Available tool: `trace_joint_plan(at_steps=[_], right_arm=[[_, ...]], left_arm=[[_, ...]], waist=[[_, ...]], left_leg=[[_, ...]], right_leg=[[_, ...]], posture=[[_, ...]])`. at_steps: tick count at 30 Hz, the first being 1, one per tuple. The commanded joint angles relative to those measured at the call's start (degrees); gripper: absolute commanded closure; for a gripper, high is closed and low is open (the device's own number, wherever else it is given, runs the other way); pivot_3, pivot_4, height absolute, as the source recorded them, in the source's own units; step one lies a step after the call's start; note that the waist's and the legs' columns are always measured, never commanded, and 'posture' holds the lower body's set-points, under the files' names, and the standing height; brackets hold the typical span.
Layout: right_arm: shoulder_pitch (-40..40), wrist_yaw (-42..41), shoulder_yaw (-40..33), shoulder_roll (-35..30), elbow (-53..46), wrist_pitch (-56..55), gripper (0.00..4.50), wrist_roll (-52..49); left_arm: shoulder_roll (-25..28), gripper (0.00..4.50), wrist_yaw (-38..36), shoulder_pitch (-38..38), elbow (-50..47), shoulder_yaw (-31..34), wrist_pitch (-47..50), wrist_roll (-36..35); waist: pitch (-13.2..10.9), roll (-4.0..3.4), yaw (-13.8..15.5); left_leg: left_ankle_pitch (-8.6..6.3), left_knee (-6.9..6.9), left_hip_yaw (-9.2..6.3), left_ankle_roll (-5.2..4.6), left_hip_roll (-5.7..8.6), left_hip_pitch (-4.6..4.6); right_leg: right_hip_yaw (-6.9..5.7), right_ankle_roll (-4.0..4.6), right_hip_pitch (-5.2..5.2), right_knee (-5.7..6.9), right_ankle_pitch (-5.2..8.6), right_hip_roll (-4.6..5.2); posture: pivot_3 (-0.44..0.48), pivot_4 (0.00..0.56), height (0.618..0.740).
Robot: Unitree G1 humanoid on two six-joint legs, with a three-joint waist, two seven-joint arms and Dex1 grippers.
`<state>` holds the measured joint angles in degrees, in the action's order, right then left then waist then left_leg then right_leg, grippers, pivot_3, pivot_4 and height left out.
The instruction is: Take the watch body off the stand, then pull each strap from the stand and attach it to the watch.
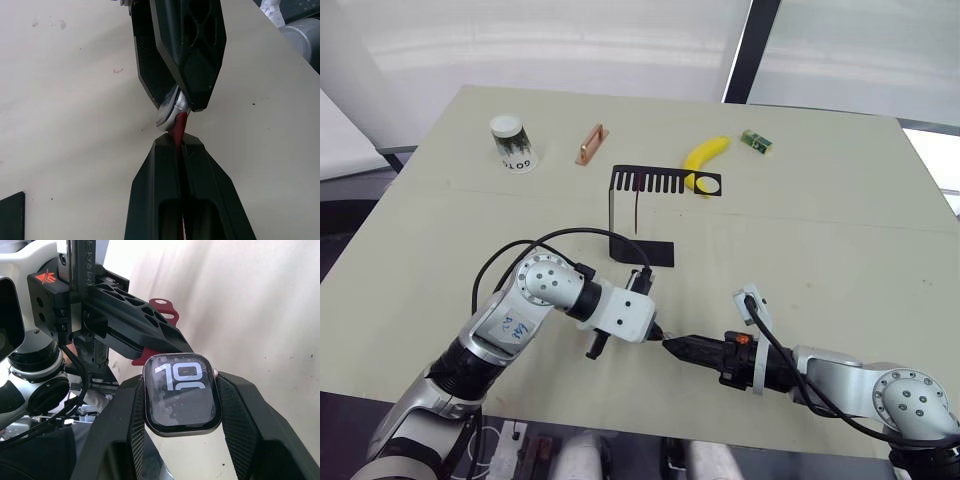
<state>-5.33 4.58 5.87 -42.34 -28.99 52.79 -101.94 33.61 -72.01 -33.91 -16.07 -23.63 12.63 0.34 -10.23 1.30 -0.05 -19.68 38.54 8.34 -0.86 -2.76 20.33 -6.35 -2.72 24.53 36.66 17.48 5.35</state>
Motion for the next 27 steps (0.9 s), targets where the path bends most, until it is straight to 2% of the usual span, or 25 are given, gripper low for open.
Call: trace_joint_plan(at_steps=[1, 27], right_arm=[[-0.44, -1.63, 1.09, 0.82, -3.24, 0.40, 2.89, -3.02], [-0.78, -1.78, 1.45, 0.75, -3.42, 0.62, 2.89, -3.11]], left_arm=[[-1.86, 4.50, 1.27, -1.07, -1.83, -1.36, -0.78, -0.37], [-1.64, 4.50, 2.20, 0.43, -0.63, -2.09, -1.99, 0.56]], waist=[[0.00, 0.00, 0.00], [0.00, 0.00, 0.00]], left_leg=[[0.00, 0.00, 0.00, 0.00, 0.00, 0.00], [-0.03, 0.10, 0.00, -0.05, -0.02, 0.03]], right_leg=[[0.00, 0.00, 0.00, 0.00, 0.00, 0.00], [0.00, 0.00, 0.00, 0.04, 0.00, 0.01]], posture=[[0.000, 0.150, 0.729], [0.000, 0.150, 0.729]])
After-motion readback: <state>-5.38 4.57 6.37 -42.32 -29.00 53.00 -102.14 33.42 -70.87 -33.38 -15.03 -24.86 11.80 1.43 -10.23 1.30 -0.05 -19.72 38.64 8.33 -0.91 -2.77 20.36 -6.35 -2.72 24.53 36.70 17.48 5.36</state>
